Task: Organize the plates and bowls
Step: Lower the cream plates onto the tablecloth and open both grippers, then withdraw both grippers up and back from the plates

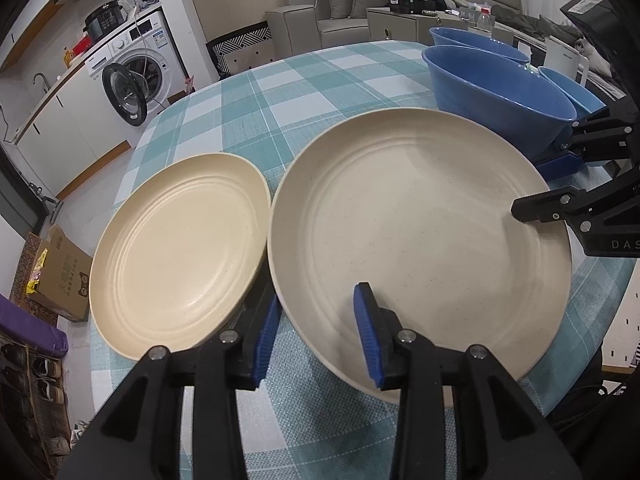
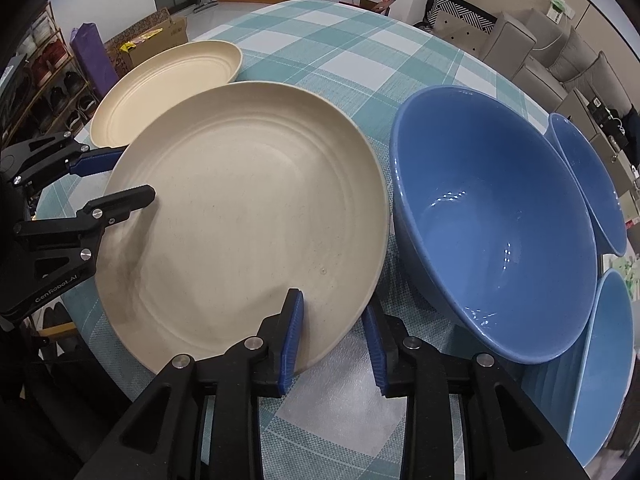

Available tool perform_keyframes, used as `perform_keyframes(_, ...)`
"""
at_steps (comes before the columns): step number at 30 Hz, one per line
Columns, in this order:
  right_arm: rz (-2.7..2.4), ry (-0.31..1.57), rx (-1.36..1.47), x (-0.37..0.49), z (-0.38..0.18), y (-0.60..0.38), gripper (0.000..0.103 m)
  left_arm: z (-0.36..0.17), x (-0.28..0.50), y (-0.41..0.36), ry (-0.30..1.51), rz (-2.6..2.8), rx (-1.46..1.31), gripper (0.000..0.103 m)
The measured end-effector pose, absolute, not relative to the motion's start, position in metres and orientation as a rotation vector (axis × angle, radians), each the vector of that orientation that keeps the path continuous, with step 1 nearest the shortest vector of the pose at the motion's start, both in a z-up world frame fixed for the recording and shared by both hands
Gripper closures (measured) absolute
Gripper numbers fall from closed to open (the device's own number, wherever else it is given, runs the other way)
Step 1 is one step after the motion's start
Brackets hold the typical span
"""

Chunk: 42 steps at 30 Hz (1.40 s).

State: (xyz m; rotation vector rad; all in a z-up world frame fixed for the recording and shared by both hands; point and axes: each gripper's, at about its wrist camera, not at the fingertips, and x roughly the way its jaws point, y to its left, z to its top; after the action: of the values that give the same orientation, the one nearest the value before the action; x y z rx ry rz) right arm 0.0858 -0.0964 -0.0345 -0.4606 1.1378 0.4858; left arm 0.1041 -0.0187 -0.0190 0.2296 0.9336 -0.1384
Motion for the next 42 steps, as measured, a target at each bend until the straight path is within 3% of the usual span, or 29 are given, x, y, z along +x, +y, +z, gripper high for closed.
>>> perform_keyframes(12, 0.497, 1.149, -0.467, 0.087, -0.041, -0.096, 0.069, -0.021, 0.103, -0.022, 0.937, -0.153, 0.238, 0.052)
perform_keyframes(20, 0.536, 1.126, -0.437, 0.082, -0.034, -0.099, 0.055, -0.015, 0.100, -0.015, 0.914, -0.163, 0.192, 0.048)
perform_keyframes(23, 0.549, 1.093, -0.433, 0.078, -0.024, -0.099, 0.054, -0.009, 0.098, -0.010, 0.892, -0.155, 0.177, 0.047)
perform_keyframes(25, 0.560, 1.071, -0.432, 0.074, -0.016, -0.098, 0.051, -0.004, 0.096, -0.005, 0.878, -0.158, 0.154, 0.047)
perform_keyframes(30, 0.603, 1.007, -0.424, 0.067, 0.003, -0.093, 0.028, 0.008, 0.094, 0.010, 0.850, -0.137, 0.121, 0.046)
perform_keyframes(31, 0.611, 0.996, -0.427, 0.066, 0.006, -0.091, 0.027, 0.011, 0.094, 0.013, 0.844, -0.133, 0.112, 0.043)
perform_keyframes(33, 0.625, 0.976, -0.424, 0.064, 0.013, -0.087, 0.017, 0.017, 0.091, 0.019, 0.824, -0.116, 0.094, 0.026)
perform_keyframes(35, 0.635, 0.954, -0.416, 0.062, 0.020, -0.084, 0.015, 0.026, 0.086, 0.024, 0.777, -0.093, 0.082, 0.004)
perform_keyframes(42, 0.660, 0.898, -0.398, 0.064, 0.036, -0.075, 0.001, 0.048, 0.082, 0.044, 0.710, -0.045, 0.050, 0.000)
